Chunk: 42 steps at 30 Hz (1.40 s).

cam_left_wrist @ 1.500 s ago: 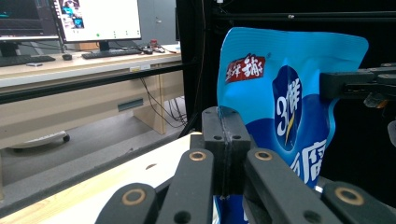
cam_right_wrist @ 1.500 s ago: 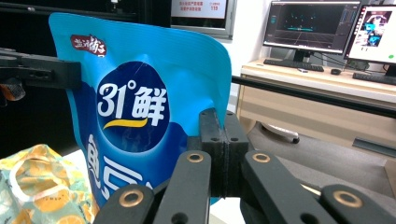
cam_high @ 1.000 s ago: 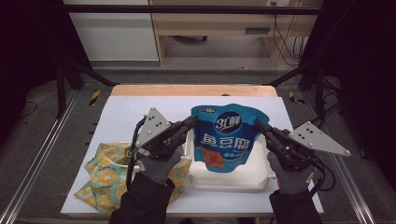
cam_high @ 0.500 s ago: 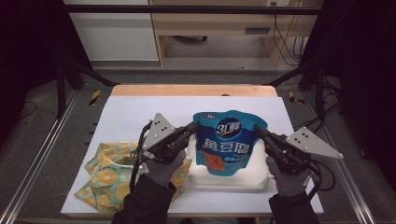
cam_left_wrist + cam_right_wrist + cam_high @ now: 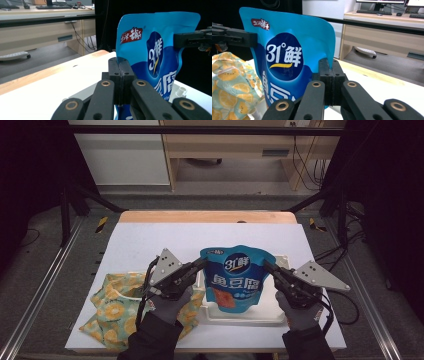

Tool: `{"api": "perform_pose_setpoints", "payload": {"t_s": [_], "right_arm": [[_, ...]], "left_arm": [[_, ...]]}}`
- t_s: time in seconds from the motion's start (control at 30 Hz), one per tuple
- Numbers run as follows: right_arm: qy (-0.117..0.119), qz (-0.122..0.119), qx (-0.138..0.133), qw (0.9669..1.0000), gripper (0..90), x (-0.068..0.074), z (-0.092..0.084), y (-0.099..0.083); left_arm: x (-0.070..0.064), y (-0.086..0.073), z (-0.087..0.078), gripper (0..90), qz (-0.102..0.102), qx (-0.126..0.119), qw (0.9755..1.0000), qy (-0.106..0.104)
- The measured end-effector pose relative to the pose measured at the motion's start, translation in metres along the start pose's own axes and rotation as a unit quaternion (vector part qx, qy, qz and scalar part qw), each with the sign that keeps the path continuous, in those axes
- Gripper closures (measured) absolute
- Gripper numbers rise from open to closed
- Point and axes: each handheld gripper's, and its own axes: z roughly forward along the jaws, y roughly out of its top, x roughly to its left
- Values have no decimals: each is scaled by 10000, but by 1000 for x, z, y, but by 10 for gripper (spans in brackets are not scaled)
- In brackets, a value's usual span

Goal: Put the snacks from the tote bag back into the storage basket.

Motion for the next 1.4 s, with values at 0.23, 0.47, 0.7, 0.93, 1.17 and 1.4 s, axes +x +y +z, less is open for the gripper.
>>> {"api": "perform_pose_setpoints", "payload": {"t_s": [0.23, 0.47, 0.7, 0.93, 1.17, 1.4], "right_arm": [[57, -20, 102, 9999, 900, 4, 6, -6], [94, -33, 155, 9998, 900, 6, 9, -11], [132, -45, 221, 9997, 900, 8, 12, -15], [128, -30, 233, 9996, 900, 7, 12, -18], [118, 50, 204, 9997, 885, 5, 10, -20], [104, 91, 190, 9997, 835, 4, 8, -21]], "left_arm": [[4, -8, -3, 900, 4, 103, 9999, 42], [5, -13, -4, 900, 10, 174, 9998, 76], [7, -17, -5, 900, -21, 209, 9997, 91], [4, -18, -6, 900, 14, 209, 9998, 68], [1, -19, -6, 900, 64, 202, 9998, 68], [0, -18, -6, 889, 97, 212, 9997, 90]]}}
